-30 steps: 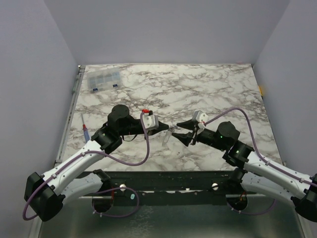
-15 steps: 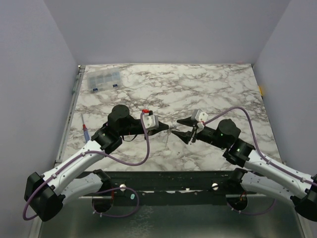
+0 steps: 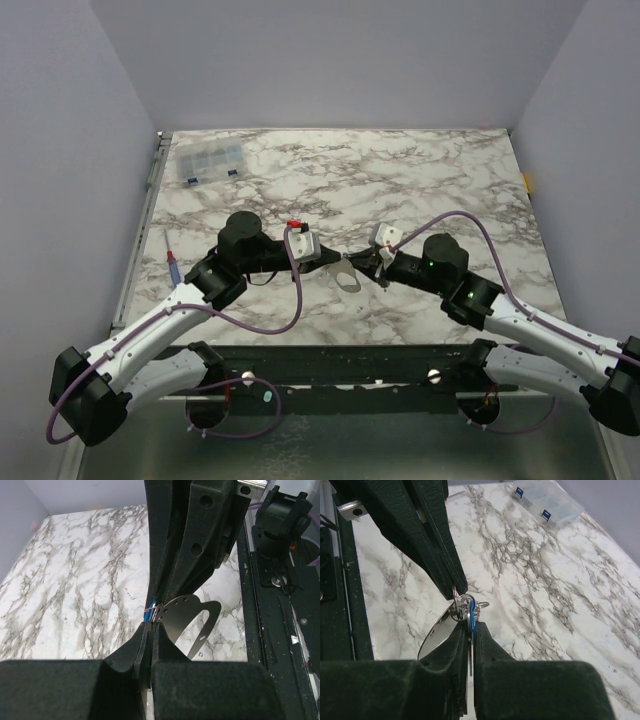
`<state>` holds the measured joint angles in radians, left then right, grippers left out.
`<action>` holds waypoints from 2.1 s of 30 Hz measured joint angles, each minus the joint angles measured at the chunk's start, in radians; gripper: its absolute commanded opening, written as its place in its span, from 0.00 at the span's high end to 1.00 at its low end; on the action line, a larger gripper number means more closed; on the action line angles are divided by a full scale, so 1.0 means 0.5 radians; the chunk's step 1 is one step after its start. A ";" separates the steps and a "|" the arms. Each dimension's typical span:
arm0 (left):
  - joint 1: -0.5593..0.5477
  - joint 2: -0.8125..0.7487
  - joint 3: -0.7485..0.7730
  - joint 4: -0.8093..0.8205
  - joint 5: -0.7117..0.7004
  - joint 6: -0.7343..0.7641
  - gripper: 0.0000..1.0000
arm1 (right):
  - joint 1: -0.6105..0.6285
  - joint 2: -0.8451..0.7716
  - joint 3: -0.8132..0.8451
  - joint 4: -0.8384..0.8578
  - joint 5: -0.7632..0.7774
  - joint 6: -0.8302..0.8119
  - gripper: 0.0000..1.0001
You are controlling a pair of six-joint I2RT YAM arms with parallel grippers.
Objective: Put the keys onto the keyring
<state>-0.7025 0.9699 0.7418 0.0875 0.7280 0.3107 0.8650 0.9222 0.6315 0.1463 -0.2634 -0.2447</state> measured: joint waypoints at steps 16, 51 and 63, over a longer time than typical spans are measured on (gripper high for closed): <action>0.000 -0.010 -0.008 0.001 -0.001 0.002 1.00 | -0.001 -0.050 0.000 -0.066 -0.034 0.046 0.99; 0.046 -0.141 -0.140 0.278 0.048 -0.138 1.00 | 0.000 -0.048 -0.002 -0.112 -0.159 0.201 0.98; 0.068 -0.141 -0.147 0.377 0.085 -0.187 1.00 | -0.001 -0.037 -0.001 -0.180 -0.188 0.259 0.44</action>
<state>-0.6685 0.8993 0.6682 0.2760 0.7704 0.2173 0.8646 0.9039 0.6312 0.0563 -0.3573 -0.1154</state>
